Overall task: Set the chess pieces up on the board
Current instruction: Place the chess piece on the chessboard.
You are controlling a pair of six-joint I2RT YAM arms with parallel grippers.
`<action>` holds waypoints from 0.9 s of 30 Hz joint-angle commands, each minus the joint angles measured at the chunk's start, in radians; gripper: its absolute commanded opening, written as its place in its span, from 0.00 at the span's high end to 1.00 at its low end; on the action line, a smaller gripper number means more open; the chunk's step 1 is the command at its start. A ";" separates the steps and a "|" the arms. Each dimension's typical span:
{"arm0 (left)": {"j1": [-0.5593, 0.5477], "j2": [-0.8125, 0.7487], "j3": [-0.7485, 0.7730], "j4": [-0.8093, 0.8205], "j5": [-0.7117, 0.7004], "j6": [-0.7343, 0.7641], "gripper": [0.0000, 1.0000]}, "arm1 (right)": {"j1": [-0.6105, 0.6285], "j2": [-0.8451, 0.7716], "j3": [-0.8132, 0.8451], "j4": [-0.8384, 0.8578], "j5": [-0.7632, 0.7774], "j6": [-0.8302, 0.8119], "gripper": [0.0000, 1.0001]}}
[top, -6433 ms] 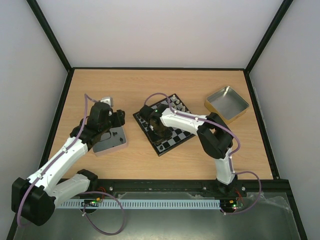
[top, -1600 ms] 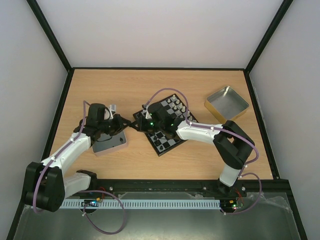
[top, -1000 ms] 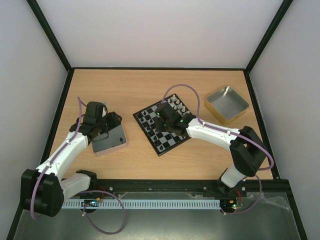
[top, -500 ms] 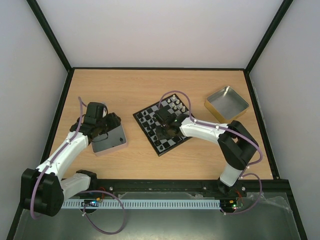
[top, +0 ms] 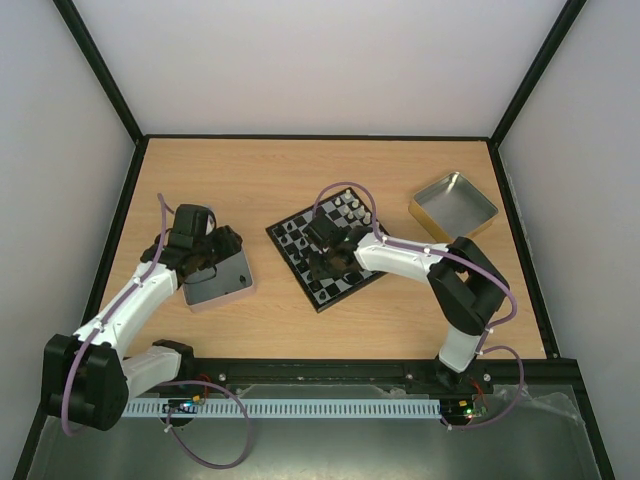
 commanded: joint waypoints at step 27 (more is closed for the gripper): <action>0.002 0.199 -0.103 -0.034 0.168 0.106 0.69 | 0.003 -0.109 0.027 -0.009 0.091 0.057 0.76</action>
